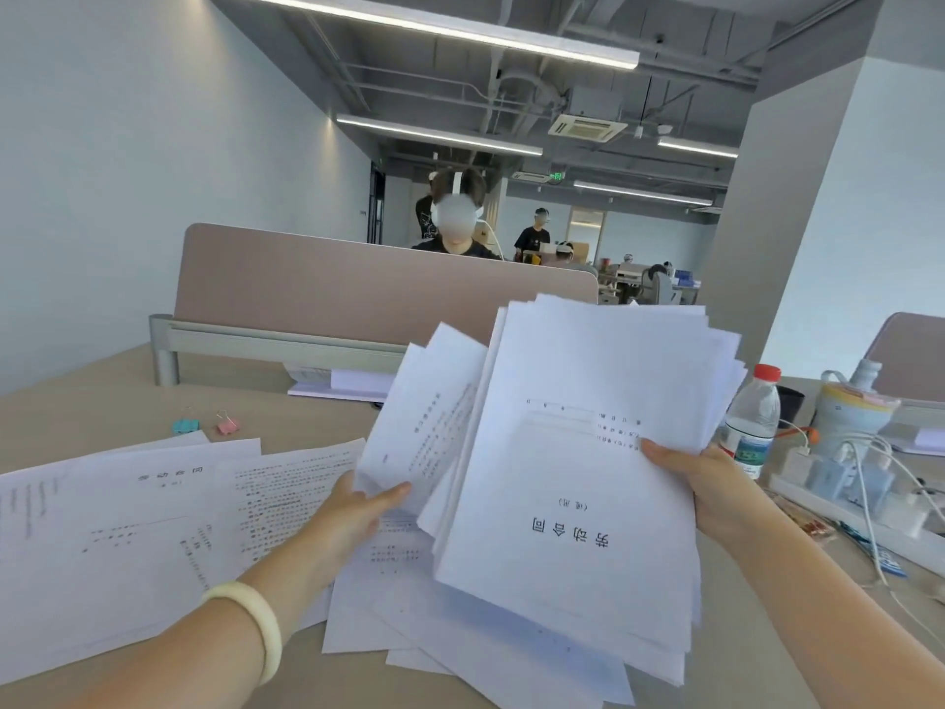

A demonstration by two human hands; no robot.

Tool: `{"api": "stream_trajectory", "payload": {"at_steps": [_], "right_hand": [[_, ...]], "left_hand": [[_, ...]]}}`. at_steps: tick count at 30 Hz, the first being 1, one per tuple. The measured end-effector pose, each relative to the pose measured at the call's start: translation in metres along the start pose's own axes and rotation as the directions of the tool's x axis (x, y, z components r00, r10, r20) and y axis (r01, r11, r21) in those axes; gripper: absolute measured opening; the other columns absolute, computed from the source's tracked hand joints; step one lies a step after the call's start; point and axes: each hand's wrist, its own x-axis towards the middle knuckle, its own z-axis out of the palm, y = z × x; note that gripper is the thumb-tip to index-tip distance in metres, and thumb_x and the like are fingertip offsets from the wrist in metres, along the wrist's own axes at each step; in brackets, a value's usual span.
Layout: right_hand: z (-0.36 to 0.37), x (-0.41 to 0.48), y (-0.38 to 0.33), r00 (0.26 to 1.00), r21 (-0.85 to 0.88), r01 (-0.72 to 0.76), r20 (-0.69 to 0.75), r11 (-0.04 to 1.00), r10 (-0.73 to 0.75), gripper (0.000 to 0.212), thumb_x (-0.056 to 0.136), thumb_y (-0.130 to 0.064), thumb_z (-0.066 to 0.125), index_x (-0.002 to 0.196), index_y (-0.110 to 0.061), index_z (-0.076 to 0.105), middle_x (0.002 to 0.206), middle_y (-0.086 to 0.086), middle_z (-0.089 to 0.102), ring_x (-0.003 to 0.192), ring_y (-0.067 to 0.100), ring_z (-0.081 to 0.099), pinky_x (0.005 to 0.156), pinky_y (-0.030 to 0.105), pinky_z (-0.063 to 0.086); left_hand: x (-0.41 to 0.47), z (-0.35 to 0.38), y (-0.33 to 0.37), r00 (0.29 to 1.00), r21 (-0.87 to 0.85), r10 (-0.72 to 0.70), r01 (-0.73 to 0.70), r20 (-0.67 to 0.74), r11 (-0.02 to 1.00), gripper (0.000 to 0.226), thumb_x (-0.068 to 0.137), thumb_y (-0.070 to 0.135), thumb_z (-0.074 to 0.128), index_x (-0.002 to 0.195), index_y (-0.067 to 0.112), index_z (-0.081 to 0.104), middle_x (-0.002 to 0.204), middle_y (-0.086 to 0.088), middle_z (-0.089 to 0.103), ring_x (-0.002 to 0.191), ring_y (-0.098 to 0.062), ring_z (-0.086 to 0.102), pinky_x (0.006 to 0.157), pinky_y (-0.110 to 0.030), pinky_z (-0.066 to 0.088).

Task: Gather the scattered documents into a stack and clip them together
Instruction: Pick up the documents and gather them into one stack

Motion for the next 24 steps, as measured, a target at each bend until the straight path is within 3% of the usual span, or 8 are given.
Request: {"api": "stream_trajectory", "payload": {"at_steps": [4, 6, 8, 11, 14, 17, 21, 24], "right_hand": [[0.003, -0.001, -0.005, 0.996, 0.111, 0.003, 0.085, 0.994, -0.012, 0.021, 0.089, 0.003, 0.052, 0.101, -0.009, 0.065, 0.080, 0.001, 0.078, 0.066, 0.016, 0.074, 0.055, 0.029, 0.060], [0.006, -0.001, 0.000, 0.995, 0.119, -0.030, 0.097, 0.993, 0.018, 0.021, 0.089, 0.002, 0.053, 0.102, -0.009, 0.065, 0.080, 0.002, 0.078, 0.066, 0.016, 0.074, 0.055, 0.030, 0.060], [0.005, 0.003, 0.015, 0.992, 0.127, -0.083, 0.101, 0.988, 0.070, 0.021, 0.088, 0.001, 0.054, 0.103, -0.008, 0.065, 0.081, 0.004, 0.078, 0.067, 0.018, 0.075, 0.055, 0.032, 0.060], [0.007, 0.002, 0.045, 0.973, 0.118, -0.166, 0.180, 0.979, 0.143, 0.028, 0.076, -0.003, 0.069, 0.104, -0.005, 0.065, 0.083, 0.007, 0.078, 0.068, 0.021, 0.075, 0.057, 0.034, 0.061], [0.015, 0.004, 0.077, 0.932, -0.054, -0.265, 0.243, 0.963, 0.270, 0.087, 0.029, -0.016, 0.096, 0.109, 0.002, 0.064, 0.088, 0.012, 0.077, 0.074, 0.025, 0.075, 0.058, 0.034, 0.060], [0.018, 0.010, 0.099, 0.919, -0.145, -0.305, 0.215, 0.941, 0.331, 0.092, 0.036, -0.009, 0.090, 0.120, 0.010, 0.057, 0.088, 0.013, 0.076, 0.074, 0.026, 0.074, 0.060, 0.033, 0.060], [0.018, 0.012, 0.103, 0.905, -0.126, -0.343, 0.222, 0.931, 0.363, 0.094, 0.041, -0.008, 0.089, 0.126, 0.008, 0.053, 0.102, 0.019, 0.073, 0.084, 0.031, 0.073, 0.064, 0.036, 0.060], [0.019, 0.012, 0.102, 0.878, -0.150, -0.372, 0.264, 0.916, 0.400, 0.122, 0.021, -0.022, 0.097, 0.131, 0.003, 0.050, 0.128, 0.026, 0.059, 0.110, 0.039, 0.062, 0.083, 0.043, 0.056]], "left_hand": [[0.012, -0.006, 0.000, 0.969, -0.374, 0.076, 0.018, 0.234, 0.927, 0.089, 0.064, 0.039, 0.083, 0.138, 0.011, 0.042, 0.137, -0.006, 0.054, 0.119, -0.023, 0.056, 0.105, -0.035, 0.042], [0.012, -0.008, 0.004, 0.943, -0.440, 0.179, -0.039, 0.282, 0.897, 0.086, 0.054, 0.037, 0.088, 0.129, 0.016, 0.053, 0.126, -0.005, 0.064, 0.108, -0.021, 0.065, 0.094, -0.037, 0.053], [0.009, -0.009, 0.009, 0.941, -0.460, 0.226, -0.089, 0.251, 0.883, 0.066, 0.059, 0.022, 0.086, 0.119, 0.015, 0.061, 0.119, -0.006, 0.068, 0.098, -0.020, 0.070, 0.082, -0.036, 0.059], [0.006, -0.024, 0.008, 0.977, -0.239, 0.213, -0.205, 0.006, 0.949, 0.040, 0.080, 0.002, 0.066, 0.117, 0.015, 0.061, 0.117, -0.007, 0.067, 0.098, -0.023, 0.067, 0.078, -0.036, 0.056], [0.002, -0.047, 0.018, 0.912, 0.121, 0.309, -0.286, -0.268, 0.950, 0.040, 0.078, 0.002, 0.070, 0.115, 0.011, 0.059, 0.117, -0.010, 0.065, 0.103, -0.027, 0.062, 0.084, -0.037, 0.049], [-0.002, -0.079, 0.057, 0.815, 0.379, 0.415, -0.263, -0.405, 0.887, 0.036, 0.080, 0.007, 0.070, 0.114, 0.003, 0.058, 0.116, -0.013, 0.064, 0.104, -0.031, 0.061, 0.080, -0.036, 0.046], [-0.020, -0.113, 0.133, 0.670, 0.516, 0.609, -0.373, -0.425, 0.771, 0.035, 0.081, 0.011, 0.068, 0.114, 0.007, 0.059, 0.117, -0.016, 0.063, 0.105, -0.032, 0.061, 0.087, -0.041, 0.047], [-0.038, -0.114, 0.194, 0.668, 0.391, 0.692, -0.580, -0.273, 0.715, 0.038, 0.076, 0.014, 0.072, 0.112, 0.015, 0.062, 0.119, -0.005, 0.065, 0.103, -0.023, 0.063, 0.090, -0.039, 0.050]]}}
